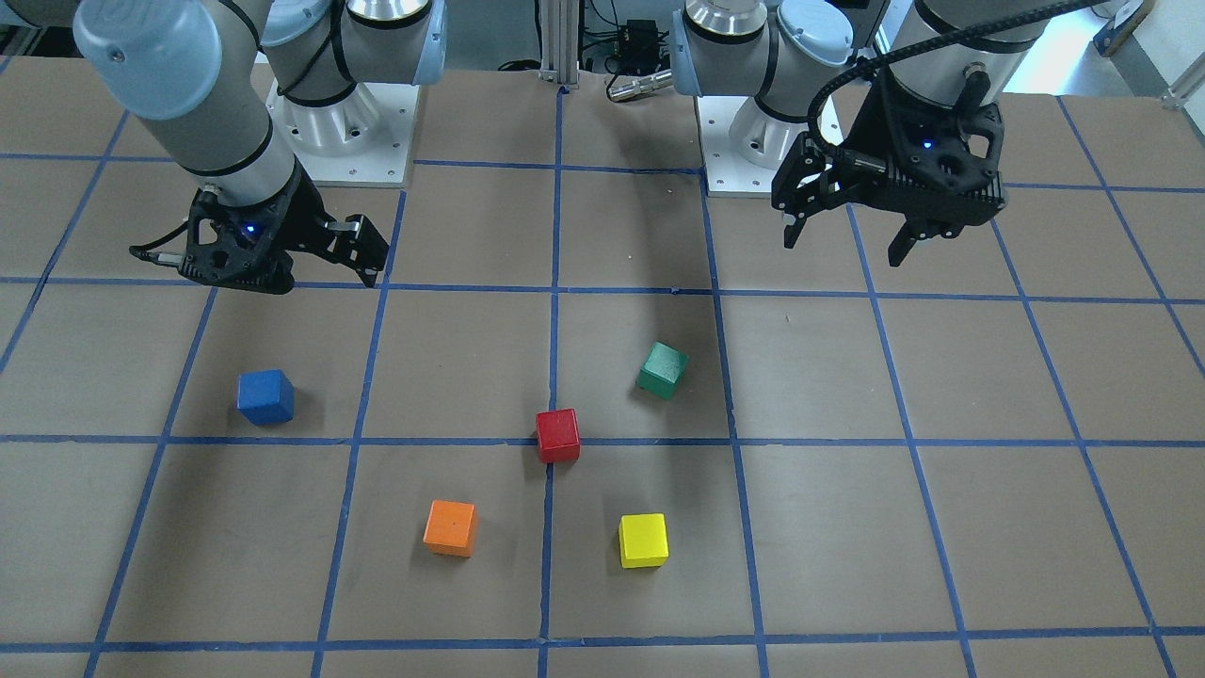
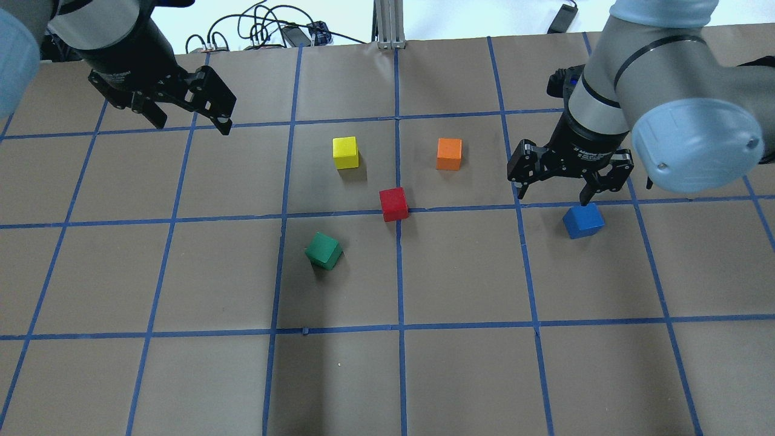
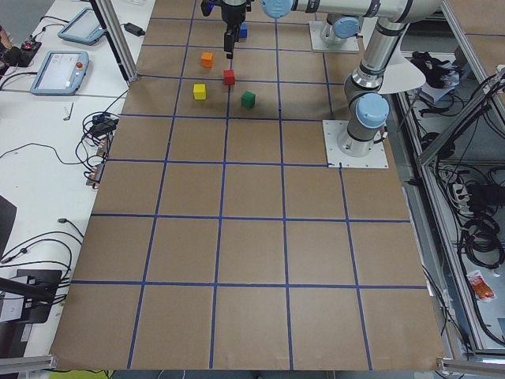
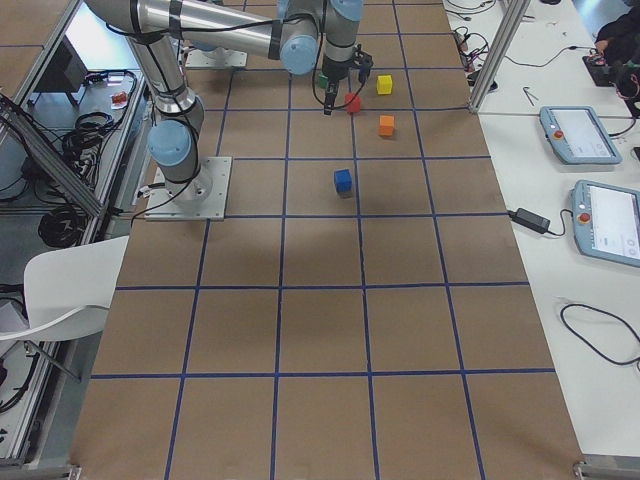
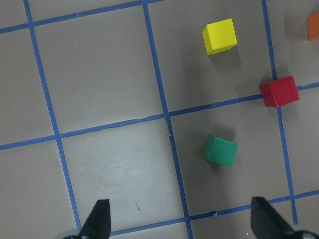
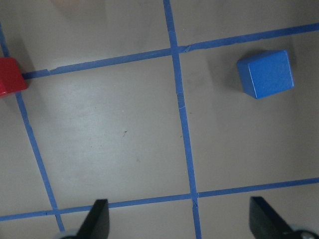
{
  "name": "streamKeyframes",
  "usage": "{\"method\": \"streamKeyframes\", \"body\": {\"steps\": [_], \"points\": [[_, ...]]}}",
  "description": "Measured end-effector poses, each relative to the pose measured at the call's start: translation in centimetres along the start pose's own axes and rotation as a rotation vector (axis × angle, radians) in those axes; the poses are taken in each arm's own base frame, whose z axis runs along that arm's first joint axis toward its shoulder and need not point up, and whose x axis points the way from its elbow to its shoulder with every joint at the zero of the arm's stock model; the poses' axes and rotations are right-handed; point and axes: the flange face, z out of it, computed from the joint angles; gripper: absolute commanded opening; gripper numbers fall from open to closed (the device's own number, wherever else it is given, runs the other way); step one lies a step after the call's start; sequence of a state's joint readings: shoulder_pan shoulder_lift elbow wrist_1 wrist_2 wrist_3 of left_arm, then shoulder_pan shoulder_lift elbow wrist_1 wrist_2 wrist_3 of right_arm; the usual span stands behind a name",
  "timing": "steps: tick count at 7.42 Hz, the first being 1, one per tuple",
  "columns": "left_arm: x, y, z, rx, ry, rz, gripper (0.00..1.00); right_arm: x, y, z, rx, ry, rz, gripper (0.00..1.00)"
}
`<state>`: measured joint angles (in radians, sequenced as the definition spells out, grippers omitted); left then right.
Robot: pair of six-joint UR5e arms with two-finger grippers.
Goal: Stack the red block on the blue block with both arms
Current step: 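Move the right gripper over the red cube at the table center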
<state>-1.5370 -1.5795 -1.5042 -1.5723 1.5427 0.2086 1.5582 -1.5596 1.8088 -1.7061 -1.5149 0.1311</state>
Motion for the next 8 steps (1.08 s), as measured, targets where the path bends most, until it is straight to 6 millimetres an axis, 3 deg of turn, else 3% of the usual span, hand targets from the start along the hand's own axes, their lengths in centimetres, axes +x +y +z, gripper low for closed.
{"method": "streamKeyframes", "body": {"steps": [1, 3, 5, 8], "points": [[0.0, 0.0, 0.0, 0.0, 0.0, 0.0, 1.0, -0.9, -0.2, 0.9, 0.001, 0.001, -0.015, 1.0], [0.0, 0.1, 0.0, 0.0, 0.0, 0.0, 1.0, -6.8, 0.4, 2.5, 0.074, -0.003, -0.086, 1.0], [0.0, 0.2, 0.0, 0.0, -0.002, 0.0, 1.0, -11.9, -0.5, 4.9, 0.176, -0.033, -0.096, 1.0], [0.0, 0.2, 0.0, -0.001, -0.003, 0.0, 1.0, -15.2, -1.8, 8.3, 0.216, -0.047, -0.118, 1.0]]}}
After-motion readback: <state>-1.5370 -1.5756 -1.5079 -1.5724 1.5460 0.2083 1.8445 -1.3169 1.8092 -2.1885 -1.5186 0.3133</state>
